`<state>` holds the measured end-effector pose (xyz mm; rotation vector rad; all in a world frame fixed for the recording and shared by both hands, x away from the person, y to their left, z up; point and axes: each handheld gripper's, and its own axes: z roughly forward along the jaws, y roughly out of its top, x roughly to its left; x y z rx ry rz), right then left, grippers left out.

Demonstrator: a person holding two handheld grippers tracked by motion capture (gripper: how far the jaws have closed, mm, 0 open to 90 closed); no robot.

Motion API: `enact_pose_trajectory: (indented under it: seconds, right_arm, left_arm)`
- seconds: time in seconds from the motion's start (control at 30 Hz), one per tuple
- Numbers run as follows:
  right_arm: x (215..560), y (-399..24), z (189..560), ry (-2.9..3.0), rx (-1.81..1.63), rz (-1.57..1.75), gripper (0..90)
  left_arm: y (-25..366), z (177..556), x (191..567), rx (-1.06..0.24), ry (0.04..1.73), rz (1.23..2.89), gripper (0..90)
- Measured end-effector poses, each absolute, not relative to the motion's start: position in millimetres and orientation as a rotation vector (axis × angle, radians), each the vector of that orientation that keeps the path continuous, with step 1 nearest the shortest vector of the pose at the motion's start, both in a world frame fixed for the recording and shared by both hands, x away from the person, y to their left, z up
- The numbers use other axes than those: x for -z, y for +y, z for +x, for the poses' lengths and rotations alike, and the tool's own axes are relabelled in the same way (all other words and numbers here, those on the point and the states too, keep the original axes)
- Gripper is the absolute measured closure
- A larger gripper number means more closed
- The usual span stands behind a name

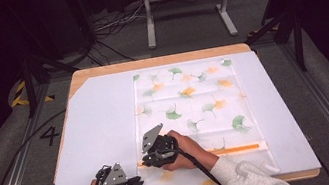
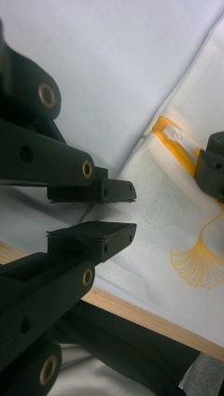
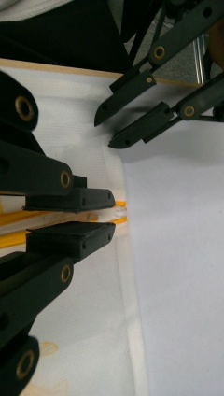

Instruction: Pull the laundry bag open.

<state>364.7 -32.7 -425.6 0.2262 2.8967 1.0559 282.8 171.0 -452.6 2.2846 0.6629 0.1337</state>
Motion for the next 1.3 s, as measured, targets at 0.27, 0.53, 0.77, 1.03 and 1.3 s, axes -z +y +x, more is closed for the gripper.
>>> enact_pose_trajectory:
  seconds: [0.27,0.53,0.77,1.03,1.3]
  right_arm:
    - [423,-35,363,2.893,-1.056,0.235,74.9]
    - [422,-21,373,2.926,-1.0,0.265,66.7]
    - [427,-6,372,2.979,-0.832,0.198,75.9]
    - [426,-7,369,2.999,-0.781,0.217,83.6]
    - [427,-9,365,2.965,-0.794,0.194,84.4]
  left_arm:
    - [171,283,452,-0.139,0.662,2.287,77.9]
    - [170,282,452,-0.148,0.658,2.289,77.8]
    - [170,282,452,-0.149,0.654,2.291,77.5]
    - [170,282,452,-0.152,0.655,2.292,77.4]
    - [171,283,452,-0.129,0.67,2.279,69.6]
